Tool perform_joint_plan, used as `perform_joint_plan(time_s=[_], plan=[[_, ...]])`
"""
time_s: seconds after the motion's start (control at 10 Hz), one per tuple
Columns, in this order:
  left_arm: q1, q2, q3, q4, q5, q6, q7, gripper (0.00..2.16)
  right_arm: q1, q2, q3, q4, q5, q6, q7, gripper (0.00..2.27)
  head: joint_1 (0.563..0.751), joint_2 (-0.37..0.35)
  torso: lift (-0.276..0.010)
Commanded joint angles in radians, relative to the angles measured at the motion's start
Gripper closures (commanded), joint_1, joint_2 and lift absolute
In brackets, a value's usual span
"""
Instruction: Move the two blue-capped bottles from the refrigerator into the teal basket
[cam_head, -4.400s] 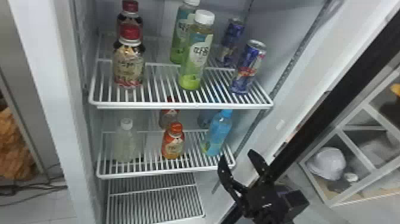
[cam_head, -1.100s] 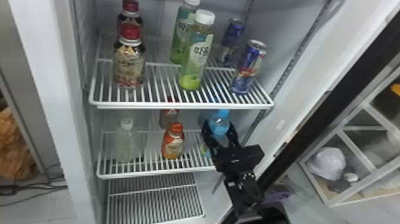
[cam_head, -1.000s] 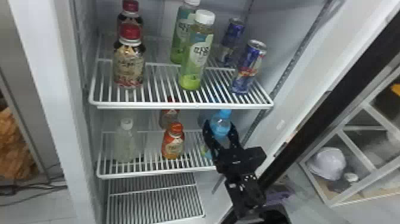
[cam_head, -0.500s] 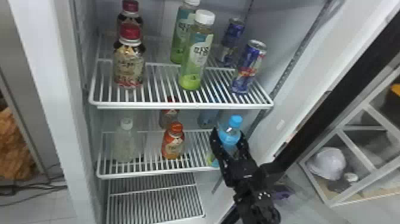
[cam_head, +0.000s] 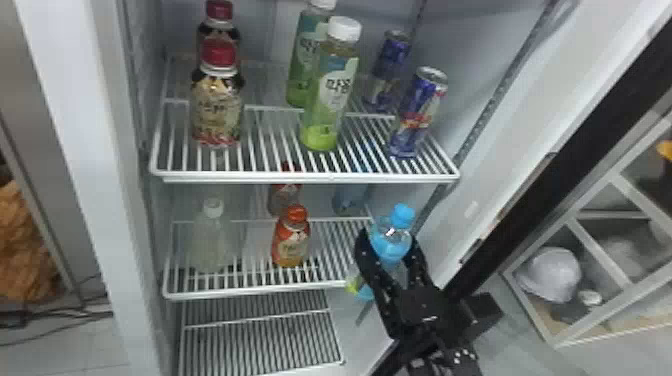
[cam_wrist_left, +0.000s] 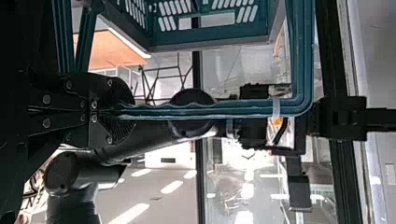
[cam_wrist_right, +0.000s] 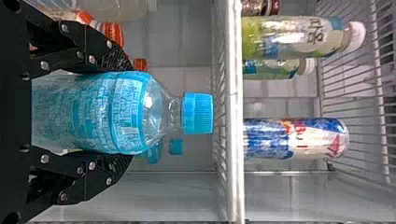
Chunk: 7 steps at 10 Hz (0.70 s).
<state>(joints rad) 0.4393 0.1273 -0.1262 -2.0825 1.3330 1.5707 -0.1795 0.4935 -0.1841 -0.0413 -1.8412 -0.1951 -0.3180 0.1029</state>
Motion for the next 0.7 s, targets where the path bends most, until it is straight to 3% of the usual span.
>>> perform_joint_plan(time_s=[0.0, 0.6], plan=[[0.000, -0.002, 0.002, 0.000, -0.002, 0.000, 0.000, 1.19, 0.054, 0.000, -0.009, -0.079, -0.010, 0.026, 0.005, 0.61, 0.695, -0.350, -0.136], [0.005, -0.002, 0.005, 0.002, -0.003, 0.000, 0.000, 1.19, 0.299, 0.000, -0.051, -0.428, -0.078, 0.257, 0.044, 0.61, 0.695, -0.350, -0.136]])
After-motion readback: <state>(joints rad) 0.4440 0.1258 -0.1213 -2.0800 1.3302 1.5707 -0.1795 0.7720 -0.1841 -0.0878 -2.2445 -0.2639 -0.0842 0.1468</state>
